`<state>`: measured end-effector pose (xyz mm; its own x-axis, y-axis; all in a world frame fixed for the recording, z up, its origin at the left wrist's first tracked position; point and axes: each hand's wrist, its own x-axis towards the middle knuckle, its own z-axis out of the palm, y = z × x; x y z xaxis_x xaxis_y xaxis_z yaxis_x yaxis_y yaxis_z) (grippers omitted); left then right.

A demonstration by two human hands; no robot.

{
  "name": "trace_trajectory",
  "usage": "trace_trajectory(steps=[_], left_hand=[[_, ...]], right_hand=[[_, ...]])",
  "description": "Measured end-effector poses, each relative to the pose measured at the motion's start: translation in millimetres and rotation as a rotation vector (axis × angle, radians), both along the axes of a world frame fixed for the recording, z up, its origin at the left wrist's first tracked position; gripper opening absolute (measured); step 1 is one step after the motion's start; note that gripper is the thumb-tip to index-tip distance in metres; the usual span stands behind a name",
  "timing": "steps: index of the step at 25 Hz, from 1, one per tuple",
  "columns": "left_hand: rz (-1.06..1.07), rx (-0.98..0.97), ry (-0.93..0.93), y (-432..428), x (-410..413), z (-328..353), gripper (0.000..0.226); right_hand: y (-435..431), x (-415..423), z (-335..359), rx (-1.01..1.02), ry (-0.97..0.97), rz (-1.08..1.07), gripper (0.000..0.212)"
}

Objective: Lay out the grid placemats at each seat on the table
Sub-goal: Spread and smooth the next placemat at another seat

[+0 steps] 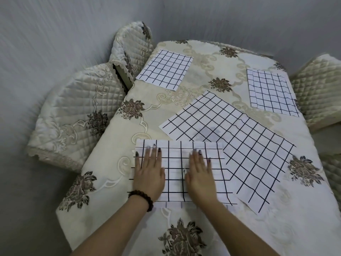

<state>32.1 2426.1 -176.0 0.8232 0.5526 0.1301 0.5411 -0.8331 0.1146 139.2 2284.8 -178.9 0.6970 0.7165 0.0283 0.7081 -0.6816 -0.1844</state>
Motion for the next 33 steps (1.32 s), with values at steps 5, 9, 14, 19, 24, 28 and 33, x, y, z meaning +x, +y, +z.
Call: trace_trajectory(steps=[5, 9, 14, 19, 24, 28, 33], left_hand=[[-0.035, -0.138, 0.119, -46, -17, -27, 0.058], [-0.032, -0.182, 0.132, -48, -28, -25, 0.057], [0.081, -0.123, 0.135, -26, -46, -31, 0.074], [0.176, -0.129, 0.124, -1, -68, -29, 0.079], [0.203, -0.131, 0.144, 5, -75, -28, 0.083], [0.200, -0.121, 0.188, 5, -75, -23, 0.085], [0.133, -0.115, -0.001, -20, -39, 4, 0.071]], right_hand=[[2, -56, -18, -0.061, 0.143, 0.053, 0.052], [-11, -54, -22, -0.106, 0.132, 0.019, 0.062], [-44, -30, -14, -0.145, 0.117, -0.018, 0.075], [-83, -5, -8, -0.182, 0.111, -0.126, 0.074], [-95, 4, -11, -0.194, 0.126, -0.150, 0.074], [-93, 8, -11, -0.186, 0.124, -0.149, 0.075], [-52, -8, 3, 0.006, 0.031, -0.093, 0.071]])
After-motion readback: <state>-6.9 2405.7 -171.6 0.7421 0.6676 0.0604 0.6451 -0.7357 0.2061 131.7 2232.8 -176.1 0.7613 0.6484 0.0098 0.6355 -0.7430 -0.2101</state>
